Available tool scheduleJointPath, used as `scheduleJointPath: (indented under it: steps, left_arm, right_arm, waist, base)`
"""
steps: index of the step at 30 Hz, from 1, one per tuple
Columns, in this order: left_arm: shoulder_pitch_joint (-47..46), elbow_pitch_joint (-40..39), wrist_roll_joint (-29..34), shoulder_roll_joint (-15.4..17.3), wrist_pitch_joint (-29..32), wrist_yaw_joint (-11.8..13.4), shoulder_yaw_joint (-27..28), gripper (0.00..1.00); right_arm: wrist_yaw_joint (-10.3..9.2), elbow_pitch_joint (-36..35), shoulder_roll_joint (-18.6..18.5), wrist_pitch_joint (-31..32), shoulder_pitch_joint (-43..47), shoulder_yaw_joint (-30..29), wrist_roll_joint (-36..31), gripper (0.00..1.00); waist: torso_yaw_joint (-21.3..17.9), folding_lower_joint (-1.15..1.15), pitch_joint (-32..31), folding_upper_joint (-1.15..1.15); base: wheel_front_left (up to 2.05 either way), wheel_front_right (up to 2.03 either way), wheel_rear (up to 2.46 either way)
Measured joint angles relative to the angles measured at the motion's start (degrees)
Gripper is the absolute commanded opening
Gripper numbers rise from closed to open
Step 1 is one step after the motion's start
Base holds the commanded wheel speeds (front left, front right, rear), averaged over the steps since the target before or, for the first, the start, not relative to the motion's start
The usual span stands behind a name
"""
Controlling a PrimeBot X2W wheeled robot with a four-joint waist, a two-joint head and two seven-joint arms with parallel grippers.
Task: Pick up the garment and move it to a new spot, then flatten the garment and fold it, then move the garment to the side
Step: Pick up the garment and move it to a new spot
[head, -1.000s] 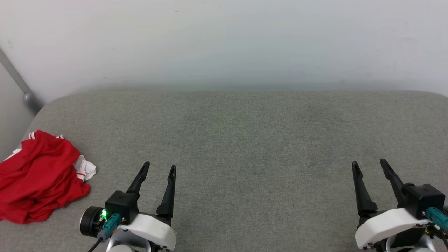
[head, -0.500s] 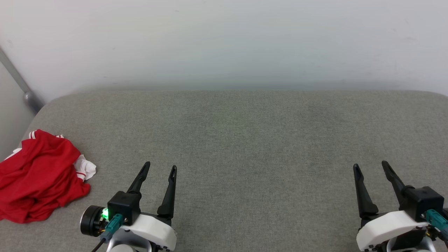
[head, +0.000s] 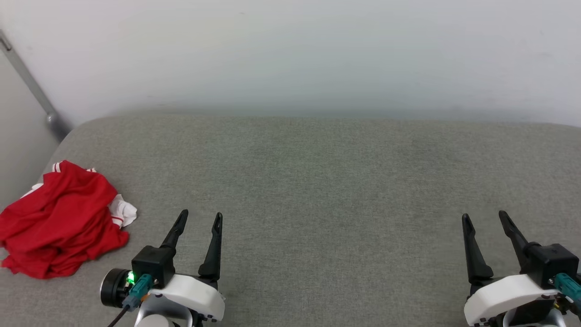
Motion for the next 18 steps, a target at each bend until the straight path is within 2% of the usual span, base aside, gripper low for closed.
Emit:
scheduleJointPath:
  steps: [7,18]
  left_arm:
    - [-0.80,0.94,-1.49,0.10,0.00,0.05,1.38,1.00]
    - [-1.42,1.92,-2.76,1.07,0.00,1.55,4.31,1.00]
  right_arm:
    - [0.01,-0.54,0.01,0.07,-0.11,1.27,0.03,1.00]
    - [0.01,-0.69,0.01,0.46,-1.29,4.75,1.05,1.00]
  waist:
    - [4.38,0.00,0.24,0.00]
    - [15.87,0.00,0.72,0.00]
  base:
    - [0.00,0.00,0.00]
    - [0.00,0.00,0.00]
